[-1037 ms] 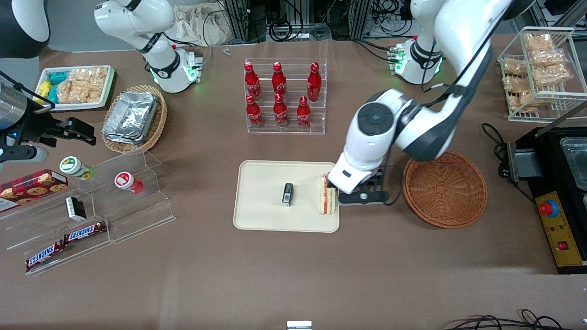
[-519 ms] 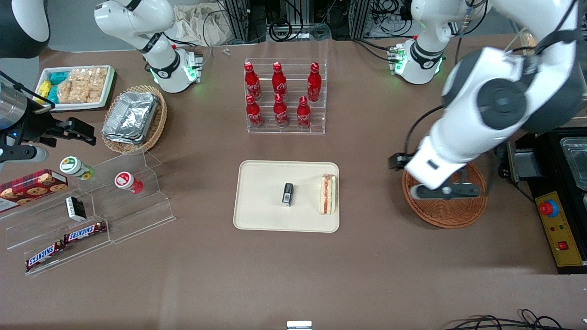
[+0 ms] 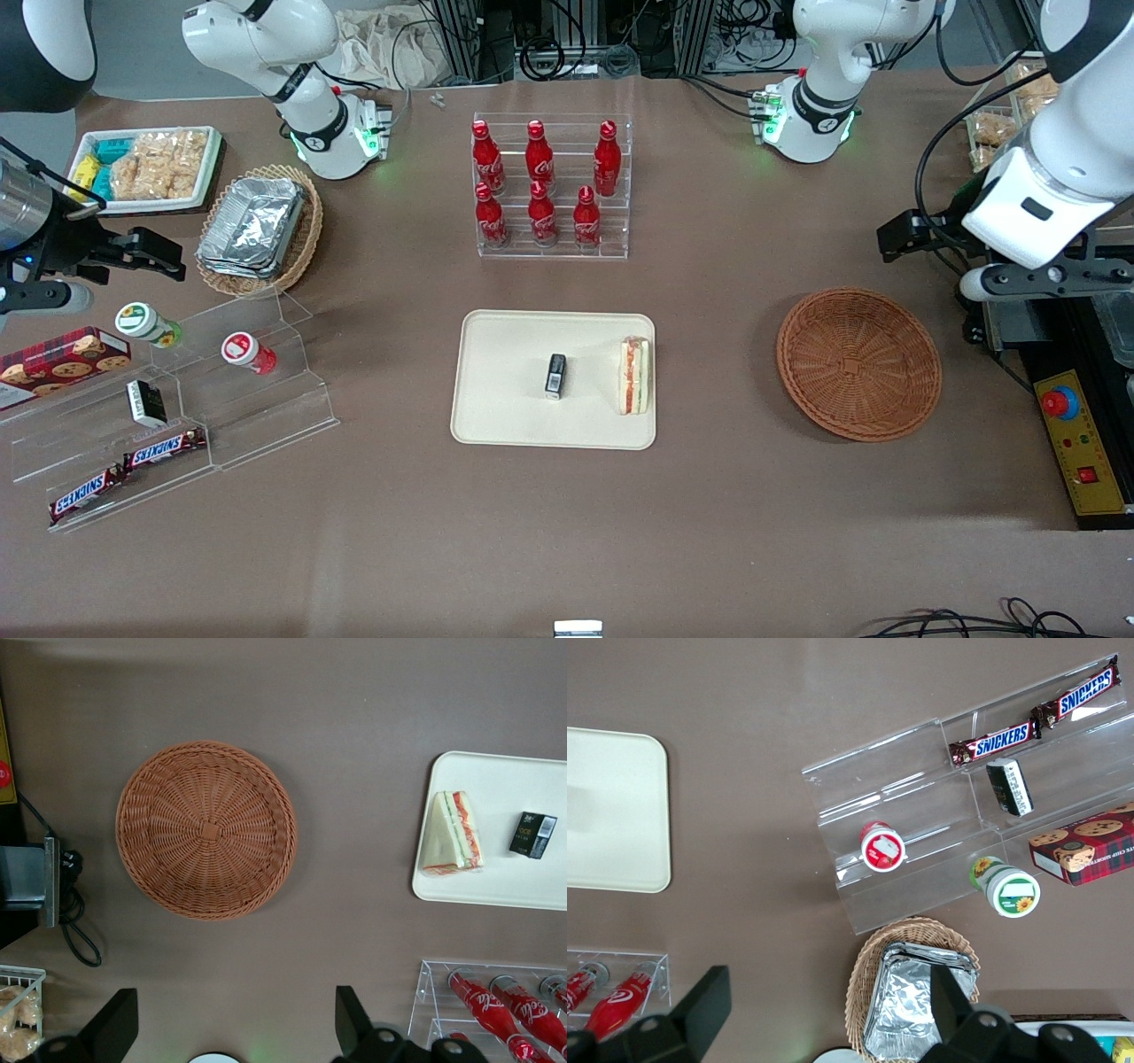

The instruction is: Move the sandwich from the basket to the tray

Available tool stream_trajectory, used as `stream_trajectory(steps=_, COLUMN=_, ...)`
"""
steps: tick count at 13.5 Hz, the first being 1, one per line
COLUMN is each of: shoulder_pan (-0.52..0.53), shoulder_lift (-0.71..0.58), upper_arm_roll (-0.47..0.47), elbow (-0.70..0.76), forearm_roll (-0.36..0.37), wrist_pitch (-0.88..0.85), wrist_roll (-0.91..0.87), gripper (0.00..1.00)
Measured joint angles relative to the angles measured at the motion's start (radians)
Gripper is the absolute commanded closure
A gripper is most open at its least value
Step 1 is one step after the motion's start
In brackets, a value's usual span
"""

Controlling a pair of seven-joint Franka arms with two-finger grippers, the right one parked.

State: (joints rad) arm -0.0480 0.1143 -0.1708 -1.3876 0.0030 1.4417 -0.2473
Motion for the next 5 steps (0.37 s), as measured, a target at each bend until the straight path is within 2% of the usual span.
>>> stream_trajectory(steps=5, shoulder_pan=-0.003, shoulder_lift=-0.012, upper_arm_roll=0.008, elbow=-0.027, forearm_roll=0.000, wrist_pitch=-0.001, wrist_roll=0.000, gripper=0.00)
